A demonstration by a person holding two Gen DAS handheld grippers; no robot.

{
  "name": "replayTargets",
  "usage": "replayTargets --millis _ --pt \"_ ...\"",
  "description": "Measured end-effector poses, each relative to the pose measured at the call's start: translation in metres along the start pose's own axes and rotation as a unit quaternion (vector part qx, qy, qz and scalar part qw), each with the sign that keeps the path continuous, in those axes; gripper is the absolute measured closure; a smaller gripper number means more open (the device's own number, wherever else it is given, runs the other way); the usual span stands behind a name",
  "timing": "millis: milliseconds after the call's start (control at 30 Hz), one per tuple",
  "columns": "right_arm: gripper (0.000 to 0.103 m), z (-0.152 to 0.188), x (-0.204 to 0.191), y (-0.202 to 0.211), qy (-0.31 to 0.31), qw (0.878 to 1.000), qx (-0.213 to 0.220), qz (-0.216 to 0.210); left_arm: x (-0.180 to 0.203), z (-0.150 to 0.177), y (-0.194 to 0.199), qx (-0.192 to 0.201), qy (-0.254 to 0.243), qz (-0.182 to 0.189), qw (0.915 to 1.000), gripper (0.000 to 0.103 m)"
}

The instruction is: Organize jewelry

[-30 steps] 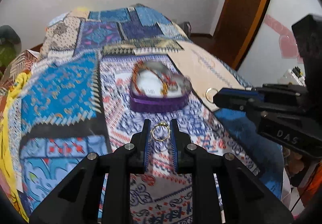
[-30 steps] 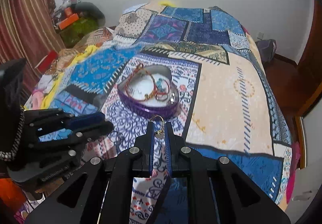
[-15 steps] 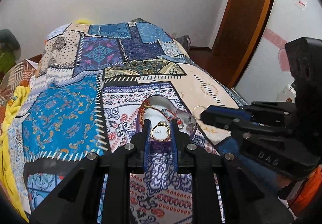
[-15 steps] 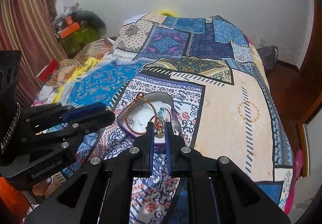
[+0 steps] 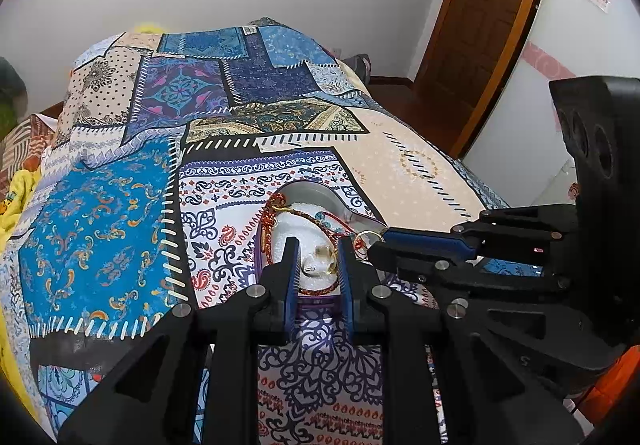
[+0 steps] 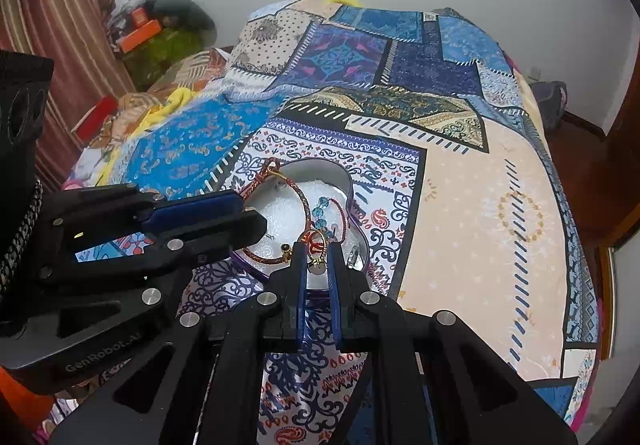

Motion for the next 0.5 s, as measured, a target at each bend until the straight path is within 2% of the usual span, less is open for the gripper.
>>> replayTargets --millis 267,500 --pt "0.094 -0.004 -0.001 0.004 0.002 1.000 -0.001 0.003 -0.003 -0.005 0.011 0.011 0.003 -0.010 0.9999 0.086" --pt "0.092 -0.016 -0.012 0.033 0.014 0.999 0.029 0.019 0.002 -0.023 0.049 0.050 -0.002 -0.024 0.9985 0.086"
Point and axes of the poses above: each gripper's, at about its wrist camera, not at the fingertips, and y roughly against the way its jaws point, x to its right, z to its underside, the point moved 1 cm from there along -y, roughly the way its jaws point, and after that the axes turned 12 degrees about x, right-handed, at the moved point
